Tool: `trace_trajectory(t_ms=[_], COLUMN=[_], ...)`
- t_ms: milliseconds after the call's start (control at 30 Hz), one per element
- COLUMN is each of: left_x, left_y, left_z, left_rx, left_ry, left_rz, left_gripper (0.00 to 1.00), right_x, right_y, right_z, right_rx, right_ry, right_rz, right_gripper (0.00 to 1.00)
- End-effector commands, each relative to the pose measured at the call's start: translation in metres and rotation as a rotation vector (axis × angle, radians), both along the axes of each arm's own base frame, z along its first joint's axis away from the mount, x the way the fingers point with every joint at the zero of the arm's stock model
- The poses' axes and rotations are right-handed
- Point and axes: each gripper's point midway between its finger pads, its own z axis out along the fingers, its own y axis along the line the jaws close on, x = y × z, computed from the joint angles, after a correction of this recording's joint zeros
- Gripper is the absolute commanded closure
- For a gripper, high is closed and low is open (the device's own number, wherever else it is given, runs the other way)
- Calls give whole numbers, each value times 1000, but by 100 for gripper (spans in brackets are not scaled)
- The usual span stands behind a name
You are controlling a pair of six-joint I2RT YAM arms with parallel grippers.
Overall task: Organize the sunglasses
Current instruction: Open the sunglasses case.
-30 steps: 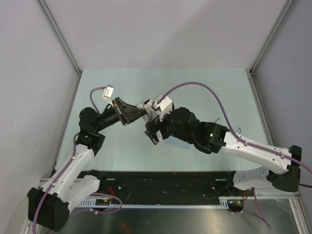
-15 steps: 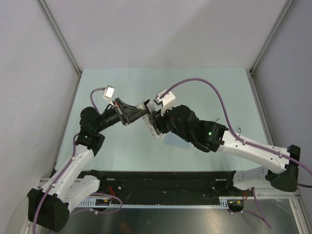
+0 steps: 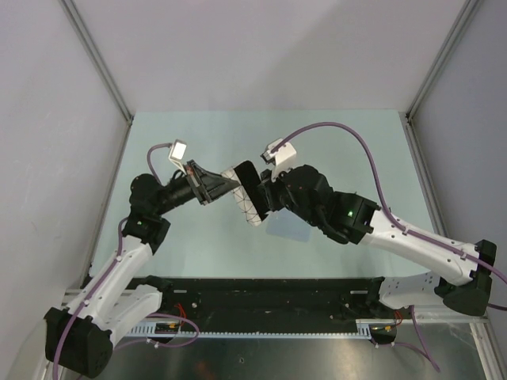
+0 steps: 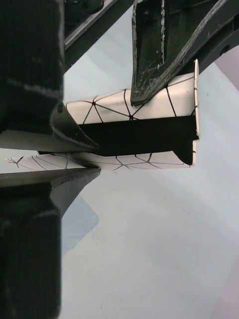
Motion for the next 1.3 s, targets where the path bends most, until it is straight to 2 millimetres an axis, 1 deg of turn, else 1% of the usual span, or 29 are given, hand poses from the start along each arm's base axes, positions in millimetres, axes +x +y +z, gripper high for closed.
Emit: trace_trajectory(t_ms=[0, 67, 100, 200, 233, 267, 333, 367, 433, 467, 533, 567, 800, 967, 1033, 1100, 1200, 1233, 1267], left_x=[-8, -8, -9, -12, -14, -15, -16, -17, -16, -15, -11, -11, 3, 11, 13, 13, 16, 16, 16], left_y=[1, 1, 0, 0, 1, 1, 3, 4, 6, 7, 9, 10, 10, 7, 4, 2, 0, 1, 1], left_z=[24, 22, 22, 23, 24, 25, 25, 25, 23, 22, 16, 13, -4, -8, -11, -9, -11, -11, -13], left_rx=[-15, -12, -9, -7, -6, -5, -1, 2, 13, 16, 27, 31, 58, 68, 76, 77, 83, 84, 89], left_ry=[-94, -91, -94, -103, -114, -118, -127, -130, -135, -136, -124, -119, -71, -59, -51, -55, -51, -52, -49], left_rz=[-13, -14, -19, -28, -28, -26, -20, -15, 7, 16, 44, 49, 89, 105, 101, 97, 101, 106, 108], left_gripper=[88, 85, 84, 80, 77, 66, 55, 41, 29, 17, 11, 5, 1, 0, 2, 6, 16, 23, 27], right_x=[4, 7, 8, 11, 11, 12, 13, 14, 14, 14, 14, 13, 9, 4, 2, 2, 1, 3, 3], right_y=[-10, -13, -12, -13, -13, -14, -14, -14, -15, -15, -14, -14, -7, -5, -5, -4, -4, -6, -7], right_z=[27, 26, 25, 24, 23, 24, 24, 25, 27, 28, 30, 32, 38, 40, 42, 42, 41, 40, 41], right_rx=[54, 42, 38, 27, 24, 23, 17, 17, 18, 19, 20, 26, 50, 60, 66, 62, 54, 49, 52], right_ry=[-39, -48, -51, -57, -58, -63, -67, -71, -81, -85, -92, -94, -104, -103, -105, -107, -107, -109, -111], right_rz=[-42, -61, -65, -79, -80, -88, -88, -92, -91, -89, -86, -84, -51, -40, -34, -33, -34, -45, -50], right_gripper=[83, 90, 100, 100, 100, 100, 100, 100, 100, 100, 100, 100, 100, 100, 100, 100, 100, 100, 100])
